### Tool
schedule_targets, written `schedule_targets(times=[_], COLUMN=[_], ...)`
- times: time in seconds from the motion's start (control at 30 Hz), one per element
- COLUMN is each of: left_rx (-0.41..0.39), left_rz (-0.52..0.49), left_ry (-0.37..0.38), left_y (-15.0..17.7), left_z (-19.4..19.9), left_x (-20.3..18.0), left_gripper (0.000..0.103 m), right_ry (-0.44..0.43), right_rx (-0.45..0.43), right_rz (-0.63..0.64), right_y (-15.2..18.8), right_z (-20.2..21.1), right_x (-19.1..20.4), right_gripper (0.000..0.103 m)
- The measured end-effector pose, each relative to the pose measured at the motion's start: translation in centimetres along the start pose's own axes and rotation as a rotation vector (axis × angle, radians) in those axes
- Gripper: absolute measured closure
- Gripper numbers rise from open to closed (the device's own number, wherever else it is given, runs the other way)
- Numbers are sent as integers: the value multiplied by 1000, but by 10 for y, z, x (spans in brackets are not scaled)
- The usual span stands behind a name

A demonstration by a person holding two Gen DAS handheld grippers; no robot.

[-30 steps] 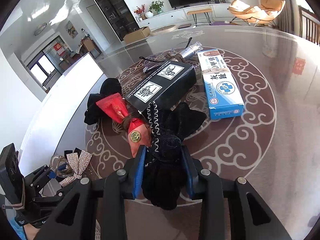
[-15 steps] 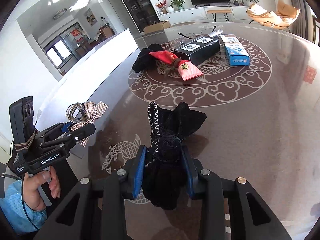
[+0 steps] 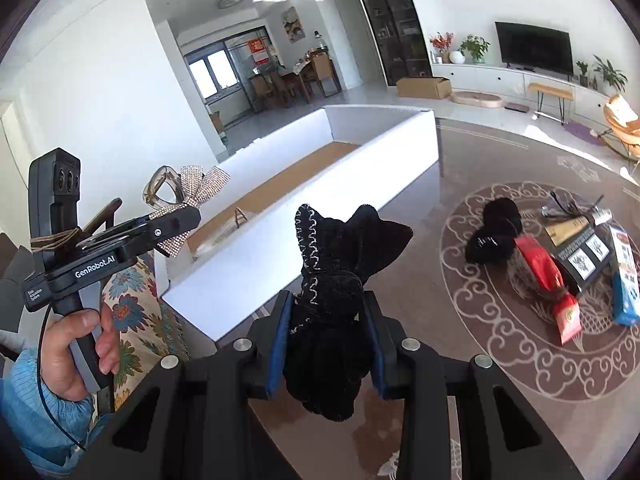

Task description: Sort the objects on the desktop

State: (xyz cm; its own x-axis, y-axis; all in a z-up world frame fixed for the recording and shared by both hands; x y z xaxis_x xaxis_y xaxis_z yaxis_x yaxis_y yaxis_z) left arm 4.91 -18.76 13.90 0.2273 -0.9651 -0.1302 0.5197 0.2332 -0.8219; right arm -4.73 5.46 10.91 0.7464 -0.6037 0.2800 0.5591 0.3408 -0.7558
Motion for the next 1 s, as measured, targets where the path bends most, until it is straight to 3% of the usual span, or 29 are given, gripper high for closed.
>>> schedule_targets(times=[0.23,0.47,0.57,0.6,0.63,0.67,0.7,0.73,0.87,1.0], left_rx=[128,259,320,324,313,296,278,256,154,50], left_rz=[96,147,144,131,120,109,97,82,40,-25], left_ry=[-119,-142,-161,-173,-181,-193,-212,-236,-243,-139], left_y=[-24,-16,-11,-9,-10,-11,-12,-14,-19,-23], left_z=[-43,-92,-109,-111,-109,-106,-101,-97,-67,-32], left_x=[91,124,120,119,117,115,113,111,85,24], left_gripper=[49,49,44,40,40,32,18,13,13,12], right_ry=[-101,-49,-33,-28,-32,-42,-47,-47,-15,100], right_rx=[-4,132,187,199,195,175,149,129,49,-53], right_rz=[106,112,115,108,97,84,74,66,54,56], right_y=[-96,-120,-121,-120,-121,-121,-121,-120,-103,-61], right_z=[-96,-210,-241,-248,-251,-248,-242,-234,-184,-103], right_x=[68,81,83,79,76,73,71,69,55,23], right_gripper=[68,68,57,35,19,18,18,17,17,4])
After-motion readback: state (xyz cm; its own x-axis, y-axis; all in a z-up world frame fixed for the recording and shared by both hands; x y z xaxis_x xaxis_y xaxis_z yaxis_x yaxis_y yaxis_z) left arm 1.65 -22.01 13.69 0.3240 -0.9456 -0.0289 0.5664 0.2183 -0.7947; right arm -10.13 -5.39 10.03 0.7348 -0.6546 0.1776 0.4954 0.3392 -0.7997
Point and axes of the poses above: each gripper's, at about its wrist camera, not at the fingertips, and z roughly against the way its jaws point, x to its left, y to its underside, the point moved 2 cm from there along -z, roughly the way its jaws point, and after that the axes turned 2 degrees about -x, right-handed, at the moved point
